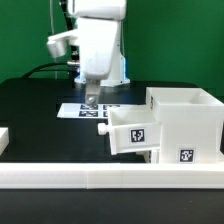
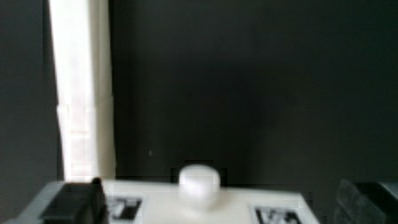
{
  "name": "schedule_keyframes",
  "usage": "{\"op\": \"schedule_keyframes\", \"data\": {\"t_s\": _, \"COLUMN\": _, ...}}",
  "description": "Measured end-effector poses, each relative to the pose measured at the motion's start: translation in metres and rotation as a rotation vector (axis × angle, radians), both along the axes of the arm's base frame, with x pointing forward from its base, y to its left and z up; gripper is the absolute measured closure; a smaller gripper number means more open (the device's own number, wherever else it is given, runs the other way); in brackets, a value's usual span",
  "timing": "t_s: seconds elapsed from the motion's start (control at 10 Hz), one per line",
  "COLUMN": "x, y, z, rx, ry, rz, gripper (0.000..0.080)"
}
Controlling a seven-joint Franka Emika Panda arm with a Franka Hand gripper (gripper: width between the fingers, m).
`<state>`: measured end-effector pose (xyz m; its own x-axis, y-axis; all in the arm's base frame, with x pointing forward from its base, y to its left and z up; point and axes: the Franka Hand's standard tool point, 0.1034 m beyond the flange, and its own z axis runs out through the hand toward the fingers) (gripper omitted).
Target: Assemble drawer
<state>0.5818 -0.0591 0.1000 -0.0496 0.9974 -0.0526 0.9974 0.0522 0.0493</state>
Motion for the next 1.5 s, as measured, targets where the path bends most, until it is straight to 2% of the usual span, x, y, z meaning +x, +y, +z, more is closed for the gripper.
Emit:
{"op": "schedule_keyframes", "data": {"t_s": 0.2, "x": -0.006, "y": -0.012, "z": -0.025, "rx": 0.011, "ry": 0.029, "rz": 0.003, "gripper": 0.0151}}
{"op": "schedule_keyframes", "data": {"t_s": 0.4, "x": -0.029, "y": -0.004, "z": -0.049, "rx": 0.026, "ry": 0.053, "rz": 0.008, "gripper": 0.0151}}
{"op": "schedule_keyframes", "data": {"t_s": 0.6, "x": -0.046, "y": 0.002, "z": -0.064, "rx": 0.035, "ry": 0.078, "rz": 0.004, "gripper": 0.0151}}
{"op": "schedule_keyframes", "data": {"t_s": 0.9, "x": -0.045, "y": 0.019, "z": -0.062, "rx": 0.035, "ry": 0.08, "rz": -0.052, "gripper": 0.0151}}
{"op": "schedule_keyframes", "data": {"t_s": 1.2, "x": -0.035, "y": 0.049, "z": -0.055, "rx": 0.034, "ry": 0.08, "rz": -0.045, "gripper": 0.0151}}
{"op": "schedule_keyframes", "data": {"t_s": 1.5, "x": -0.036, "y": 0.076, "z": -0.055, "rx": 0.045, "ry": 0.078, "rz": -0.047, "gripper": 0.0151}}
